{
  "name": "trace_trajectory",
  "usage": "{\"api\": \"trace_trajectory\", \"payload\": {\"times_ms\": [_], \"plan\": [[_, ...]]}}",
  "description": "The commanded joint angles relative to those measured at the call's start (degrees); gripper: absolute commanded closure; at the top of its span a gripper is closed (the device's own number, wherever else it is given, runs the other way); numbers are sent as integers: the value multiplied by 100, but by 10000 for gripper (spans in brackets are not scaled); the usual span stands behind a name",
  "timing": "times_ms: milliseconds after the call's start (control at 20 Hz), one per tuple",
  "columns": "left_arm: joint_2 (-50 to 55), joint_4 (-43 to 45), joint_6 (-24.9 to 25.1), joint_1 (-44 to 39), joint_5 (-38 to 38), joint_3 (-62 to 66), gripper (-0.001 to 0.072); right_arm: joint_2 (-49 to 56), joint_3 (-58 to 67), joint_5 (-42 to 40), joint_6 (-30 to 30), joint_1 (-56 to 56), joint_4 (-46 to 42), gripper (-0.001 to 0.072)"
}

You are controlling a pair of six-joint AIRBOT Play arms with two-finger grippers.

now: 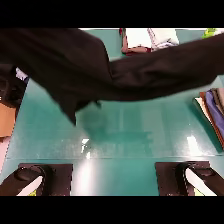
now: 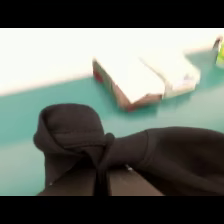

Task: Fold the shirts.

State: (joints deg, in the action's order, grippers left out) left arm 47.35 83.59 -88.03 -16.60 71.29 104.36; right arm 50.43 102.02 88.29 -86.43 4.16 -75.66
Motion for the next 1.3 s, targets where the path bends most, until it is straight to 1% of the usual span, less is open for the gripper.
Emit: {"api": "trace_trajectory", "payload": {"times_ms": [0,100,200,250,350,400,500,600,750,850,900,950,1000,1050,1150,1250], "plan": [[463,2,0,4,737,-542,680,173,-876,472,-79,-4,-44,696],[903,2,2,4,868,-1200,680,173,-1943,400,-79,-4,-48,696],[1373,2,9,4,715,-1904,680,175,-3042,-59,-79,-2,-46,696],[1613,2,76,4,485,-2216,680,181,-3504,-428,-79,-2,-48,696],[2170,7,369,4,-173,-2660,680,404,-4105,-1102,-79,-2,-39,696],[2474,9,457,4,-404,-2715,680,584,-4203,-1276,-79,-2,-39,696],[2927,9,455,4,-752,-2712,679,994,-4157,-1517,-79,-2,-44,696],[3185,15,455,4,-1191,-2712,679,1443,-3941,-1700,-79,-2,-46,696],[3305,28,452,4,-1810,-2712,679,2083,-3477,-1893,-79,-2,-39,695],[3303,28,450,4,-2028,-2691,677,2487,-3080,-1934,-79,-2,-39,695],[3303,39,450,4,-1989,-2656,538,2651,-2870,-1906,-79,-2,-39,671],[3298,68,446,7,-1882,-2579,223,2778,-2653,-1864,-76,2,-48,435],[3298,168,420,4,-1626,-2437,155,2837,-2461,-1816,-76,11,-59,276],[3298,372,398,7,-1200,-2216,178,2850,-2284,-1722,-74,42,-94,272],[3281,905,289,39,-273,-1832,178,2669,-2256,-1582,-50,223,-101,272],[3062,837,79,339,122,-1937,178,2273,-2752,-1475,-50,542,-98,272]]}}
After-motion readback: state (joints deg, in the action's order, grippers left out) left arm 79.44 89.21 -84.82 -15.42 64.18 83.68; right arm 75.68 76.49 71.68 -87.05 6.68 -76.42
